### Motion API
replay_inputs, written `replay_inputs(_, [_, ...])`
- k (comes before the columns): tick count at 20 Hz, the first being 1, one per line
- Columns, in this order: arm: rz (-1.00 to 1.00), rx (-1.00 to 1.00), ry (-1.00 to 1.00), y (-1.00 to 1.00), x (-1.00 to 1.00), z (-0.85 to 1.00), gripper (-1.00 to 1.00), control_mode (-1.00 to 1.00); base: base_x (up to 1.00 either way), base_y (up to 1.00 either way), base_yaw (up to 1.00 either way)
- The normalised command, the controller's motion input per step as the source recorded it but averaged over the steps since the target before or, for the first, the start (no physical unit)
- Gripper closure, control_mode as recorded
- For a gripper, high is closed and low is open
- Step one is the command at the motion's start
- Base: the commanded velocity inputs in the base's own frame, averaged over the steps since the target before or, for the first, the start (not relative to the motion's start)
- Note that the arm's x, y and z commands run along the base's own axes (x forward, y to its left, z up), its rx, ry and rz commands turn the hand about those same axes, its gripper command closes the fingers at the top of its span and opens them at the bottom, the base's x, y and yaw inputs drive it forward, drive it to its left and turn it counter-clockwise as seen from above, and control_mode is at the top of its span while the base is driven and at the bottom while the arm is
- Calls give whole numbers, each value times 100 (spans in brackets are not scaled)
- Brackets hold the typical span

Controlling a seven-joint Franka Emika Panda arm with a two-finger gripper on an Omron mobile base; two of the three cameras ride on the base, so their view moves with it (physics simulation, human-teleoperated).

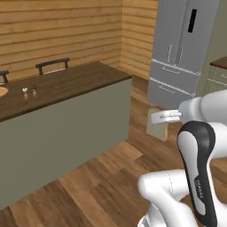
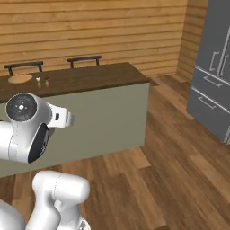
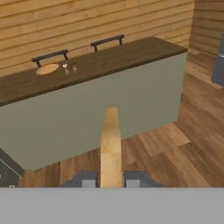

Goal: Start the toaster. Once the lever pops up, take the bread to the plate on the dining counter.

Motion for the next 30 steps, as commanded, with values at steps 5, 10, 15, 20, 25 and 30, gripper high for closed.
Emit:
replay_inputs(5, [0, 0, 0, 0, 0, 0, 100, 100, 55, -100, 6])
replay_inputs(10, [0, 0, 0, 0, 0, 0, 100, 100, 56, -100, 6])
replay_inputs(15, [0, 0, 0, 0, 0, 0, 100, 100, 51, -100, 5])
replay_inputs(20, [0, 0, 0, 0, 0, 0, 100, 100, 55, -100, 7])
replay_inputs(25, [0, 0, 0, 0, 0, 0, 100, 100, 74, -94, 12])
replay_inputs(30, [0, 0, 0, 0, 0, 0, 100, 100, 100, -62, 23])
